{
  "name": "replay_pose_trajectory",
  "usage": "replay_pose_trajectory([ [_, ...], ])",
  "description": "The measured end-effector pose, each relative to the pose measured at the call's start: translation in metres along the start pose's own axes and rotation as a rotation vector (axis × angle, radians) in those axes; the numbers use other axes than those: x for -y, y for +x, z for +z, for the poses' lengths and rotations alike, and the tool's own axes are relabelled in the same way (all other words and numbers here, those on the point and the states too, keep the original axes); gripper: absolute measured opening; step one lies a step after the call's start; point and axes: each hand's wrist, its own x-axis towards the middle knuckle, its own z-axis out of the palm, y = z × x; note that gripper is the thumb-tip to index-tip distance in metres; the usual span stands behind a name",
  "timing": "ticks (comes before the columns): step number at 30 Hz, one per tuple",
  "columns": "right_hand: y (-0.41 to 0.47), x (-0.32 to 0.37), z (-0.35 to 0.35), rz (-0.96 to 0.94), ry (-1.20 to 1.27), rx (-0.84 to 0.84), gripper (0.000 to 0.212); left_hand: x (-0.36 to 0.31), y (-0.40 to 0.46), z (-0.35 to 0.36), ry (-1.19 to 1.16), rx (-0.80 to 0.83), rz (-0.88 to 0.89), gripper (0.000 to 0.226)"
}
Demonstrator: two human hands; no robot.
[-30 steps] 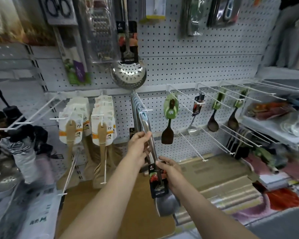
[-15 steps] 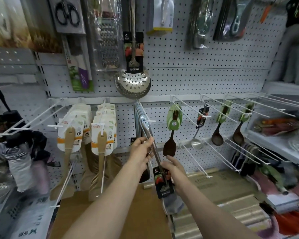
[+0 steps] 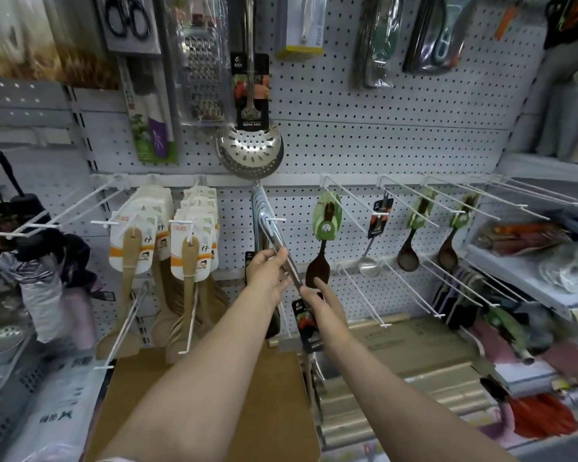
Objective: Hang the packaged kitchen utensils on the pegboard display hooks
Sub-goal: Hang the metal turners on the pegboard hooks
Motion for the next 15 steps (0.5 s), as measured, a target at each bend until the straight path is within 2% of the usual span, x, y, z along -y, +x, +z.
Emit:
replay_pose_trajectory([
  [3, -0.003, 0.002, 0.003, -0.035, -0.039, -0.023, 0.076, -0.001, 0.002, 0.000, 0.026, -0.019, 0.016, 0.027],
  [6, -0.003, 0.004, 0.004, 0.004, -0.039, -0.026, 0.071, -0.001, 0.003, -0.003, 0.012, -0.003, -0.001, 0.029],
  [11, -0.007, 0.007, 0.006, 0.042, -0.022, -0.050, 0.056, -0.004, -0.004, -0.020, 0.006, 0.025, -0.041, 0.052],
  [13, -0.012, 0.010, 0.010, 0.023, -0.059, -0.063, 0.049, -0.004, -0.012, -0.029, 0.023, 0.032, -0.043, 0.053],
  [15, -0.019, 0.009, 0.016, 0.016, -0.081, -0.055, 0.028, -0.002, -0.021, -0.038, 0.028, 0.027, -0.046, 0.048],
])
